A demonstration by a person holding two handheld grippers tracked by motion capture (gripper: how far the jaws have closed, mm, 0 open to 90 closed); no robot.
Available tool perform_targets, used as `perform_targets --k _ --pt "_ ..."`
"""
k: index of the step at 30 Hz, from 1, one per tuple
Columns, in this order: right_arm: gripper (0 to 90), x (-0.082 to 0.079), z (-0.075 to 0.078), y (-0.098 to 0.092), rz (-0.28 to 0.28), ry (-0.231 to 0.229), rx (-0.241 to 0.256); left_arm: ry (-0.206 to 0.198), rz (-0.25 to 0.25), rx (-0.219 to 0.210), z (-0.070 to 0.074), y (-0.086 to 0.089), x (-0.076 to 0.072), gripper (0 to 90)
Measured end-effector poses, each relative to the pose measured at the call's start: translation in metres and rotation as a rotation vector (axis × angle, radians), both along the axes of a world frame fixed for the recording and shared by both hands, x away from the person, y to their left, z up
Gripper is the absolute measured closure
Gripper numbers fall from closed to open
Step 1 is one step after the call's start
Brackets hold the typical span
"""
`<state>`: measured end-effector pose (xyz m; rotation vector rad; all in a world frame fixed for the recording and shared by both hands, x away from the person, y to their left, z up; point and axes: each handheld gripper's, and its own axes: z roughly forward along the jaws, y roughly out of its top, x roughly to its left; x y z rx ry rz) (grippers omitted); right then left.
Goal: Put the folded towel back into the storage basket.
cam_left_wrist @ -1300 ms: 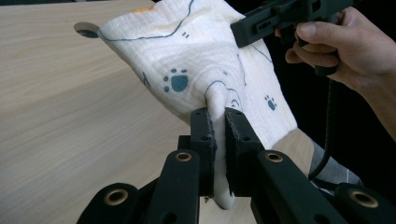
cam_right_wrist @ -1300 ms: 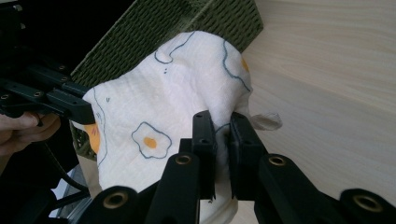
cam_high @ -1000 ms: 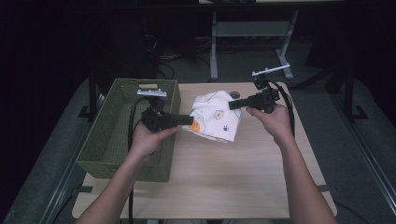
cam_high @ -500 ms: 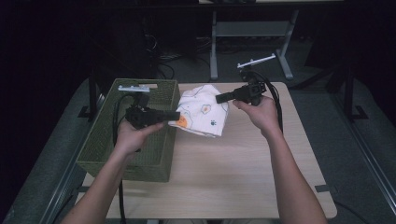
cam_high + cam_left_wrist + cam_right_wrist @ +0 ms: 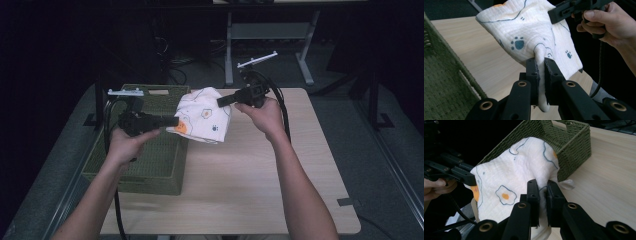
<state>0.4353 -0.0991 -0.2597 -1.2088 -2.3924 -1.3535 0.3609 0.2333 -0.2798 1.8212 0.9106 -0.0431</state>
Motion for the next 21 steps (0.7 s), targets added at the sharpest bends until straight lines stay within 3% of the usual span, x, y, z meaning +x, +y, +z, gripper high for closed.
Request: perform_targets --k 21 --pt "82.2 0.008 0.004 0.033 0.037 -0.001 -0.01 -0.001 0.04 0.007 0.004 0.029 -0.003 83.6"
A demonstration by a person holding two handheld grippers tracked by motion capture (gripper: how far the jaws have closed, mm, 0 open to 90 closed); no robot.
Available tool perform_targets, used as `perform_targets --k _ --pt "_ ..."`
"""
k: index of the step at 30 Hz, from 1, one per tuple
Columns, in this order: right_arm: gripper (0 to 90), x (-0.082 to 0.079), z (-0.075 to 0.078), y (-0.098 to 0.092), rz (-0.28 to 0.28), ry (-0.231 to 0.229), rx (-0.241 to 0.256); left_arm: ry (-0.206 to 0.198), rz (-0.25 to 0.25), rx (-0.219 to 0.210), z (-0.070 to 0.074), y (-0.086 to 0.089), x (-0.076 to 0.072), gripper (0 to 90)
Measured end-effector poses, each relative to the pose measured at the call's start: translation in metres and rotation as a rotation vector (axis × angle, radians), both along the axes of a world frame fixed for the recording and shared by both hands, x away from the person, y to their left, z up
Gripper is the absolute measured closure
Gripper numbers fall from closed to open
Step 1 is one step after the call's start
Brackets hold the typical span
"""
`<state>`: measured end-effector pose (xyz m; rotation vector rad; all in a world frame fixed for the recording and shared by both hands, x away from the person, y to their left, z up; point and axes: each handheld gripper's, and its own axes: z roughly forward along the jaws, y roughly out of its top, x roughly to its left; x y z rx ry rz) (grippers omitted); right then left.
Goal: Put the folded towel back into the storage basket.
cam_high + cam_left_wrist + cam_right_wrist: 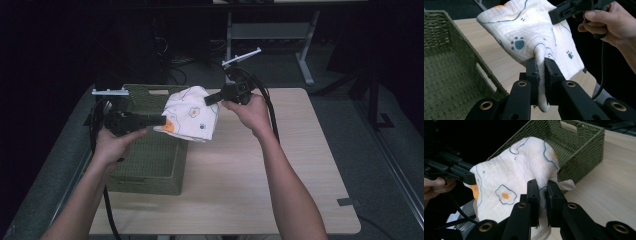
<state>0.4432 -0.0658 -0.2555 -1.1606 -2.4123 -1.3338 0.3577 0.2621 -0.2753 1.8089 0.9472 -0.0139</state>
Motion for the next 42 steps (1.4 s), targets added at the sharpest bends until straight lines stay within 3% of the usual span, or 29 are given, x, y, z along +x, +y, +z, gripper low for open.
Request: perform_targets --k 29,42 --pt "82.2 0.007 0.003 0.047 0.056 -0.005 -0.01 0.007 0.052 0.015 -0.003 0.04 -0.006 83.6" --pt "82.2 0.012 -0.006 0.068 0.077 0.003 -0.01 0.018 0.079 0.02 -0.006 0.059 -0.01 83.5"
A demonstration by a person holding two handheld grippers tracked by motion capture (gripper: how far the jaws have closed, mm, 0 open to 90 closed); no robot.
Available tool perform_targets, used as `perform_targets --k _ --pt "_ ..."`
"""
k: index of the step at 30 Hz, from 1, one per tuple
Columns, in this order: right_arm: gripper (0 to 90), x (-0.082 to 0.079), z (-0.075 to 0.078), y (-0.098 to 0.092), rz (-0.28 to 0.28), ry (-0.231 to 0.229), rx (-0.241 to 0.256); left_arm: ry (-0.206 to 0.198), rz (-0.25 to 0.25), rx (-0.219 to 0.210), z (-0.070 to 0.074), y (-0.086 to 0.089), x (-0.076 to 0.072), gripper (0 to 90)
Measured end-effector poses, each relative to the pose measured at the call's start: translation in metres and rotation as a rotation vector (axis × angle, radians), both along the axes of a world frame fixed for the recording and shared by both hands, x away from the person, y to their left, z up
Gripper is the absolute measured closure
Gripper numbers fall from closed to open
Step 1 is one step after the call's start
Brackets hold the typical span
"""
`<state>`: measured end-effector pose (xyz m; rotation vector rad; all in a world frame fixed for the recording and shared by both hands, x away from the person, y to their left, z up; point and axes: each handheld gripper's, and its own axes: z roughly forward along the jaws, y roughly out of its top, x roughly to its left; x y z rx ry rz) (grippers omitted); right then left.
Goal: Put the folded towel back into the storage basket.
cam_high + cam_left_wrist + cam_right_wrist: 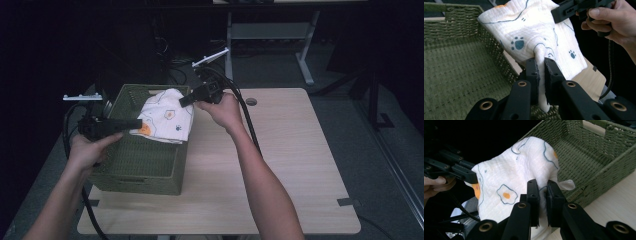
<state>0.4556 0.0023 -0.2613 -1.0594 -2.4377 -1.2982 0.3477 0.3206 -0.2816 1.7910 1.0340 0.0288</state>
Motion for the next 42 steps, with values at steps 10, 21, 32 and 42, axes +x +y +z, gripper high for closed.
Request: perform_targets --k 10,21,32,42 --pt "82.2 0.004 -0.006 0.017 0.012 0.015 0.003 0.001 0.018 0.009 -0.004 0.015 -0.003 83.6" --pt "82.2 0.009 -0.02 0.039 0.034 0.038 0.0 0.016 0.049 0.015 -0.015 0.032 -0.005 83.5" --pt "82.2 0.014 -0.032 0.059 0.058 0.052 -0.006 0.035 0.071 0.027 -0.024 0.047 -0.009 83.5" --pt "82.1 0.015 -0.04 0.067 0.065 0.059 -0.008 0.053 0.089 0.039 -0.033 0.051 -0.009 83.4"
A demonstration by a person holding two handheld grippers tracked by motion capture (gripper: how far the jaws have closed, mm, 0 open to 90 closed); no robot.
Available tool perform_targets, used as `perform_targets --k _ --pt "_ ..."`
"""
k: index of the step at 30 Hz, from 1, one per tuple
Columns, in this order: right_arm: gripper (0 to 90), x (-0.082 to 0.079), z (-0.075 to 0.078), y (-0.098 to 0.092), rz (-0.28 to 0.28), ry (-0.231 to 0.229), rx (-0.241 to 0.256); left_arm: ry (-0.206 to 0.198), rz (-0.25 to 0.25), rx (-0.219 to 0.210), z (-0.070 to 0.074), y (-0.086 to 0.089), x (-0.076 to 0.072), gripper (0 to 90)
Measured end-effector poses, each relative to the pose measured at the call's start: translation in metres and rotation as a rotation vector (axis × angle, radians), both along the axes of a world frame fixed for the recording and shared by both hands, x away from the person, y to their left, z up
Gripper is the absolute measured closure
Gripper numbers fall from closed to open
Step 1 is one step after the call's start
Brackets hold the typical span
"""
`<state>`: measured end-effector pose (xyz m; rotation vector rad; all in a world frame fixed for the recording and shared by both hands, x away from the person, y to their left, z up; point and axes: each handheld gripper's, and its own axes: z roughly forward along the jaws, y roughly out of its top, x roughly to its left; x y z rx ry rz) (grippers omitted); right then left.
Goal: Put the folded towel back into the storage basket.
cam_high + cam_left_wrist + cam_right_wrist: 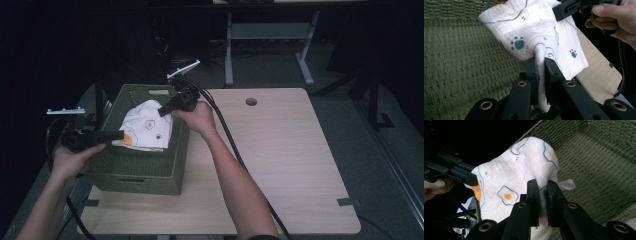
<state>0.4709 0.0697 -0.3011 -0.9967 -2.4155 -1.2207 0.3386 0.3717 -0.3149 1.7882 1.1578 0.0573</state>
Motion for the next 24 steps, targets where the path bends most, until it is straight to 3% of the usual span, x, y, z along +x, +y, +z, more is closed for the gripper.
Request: perform_targets --k 15,24 --pt "81.9 0.002 -0.01 0.008 0.008 0.016 0.007 0.021 0.018 0.017 -0.007 0.005 0.002 83.3" --pt "81.9 0.007 -0.024 0.016 0.007 0.037 -0.003 0.044 0.029 0.017 -0.017 0.01 0.003 83.3"
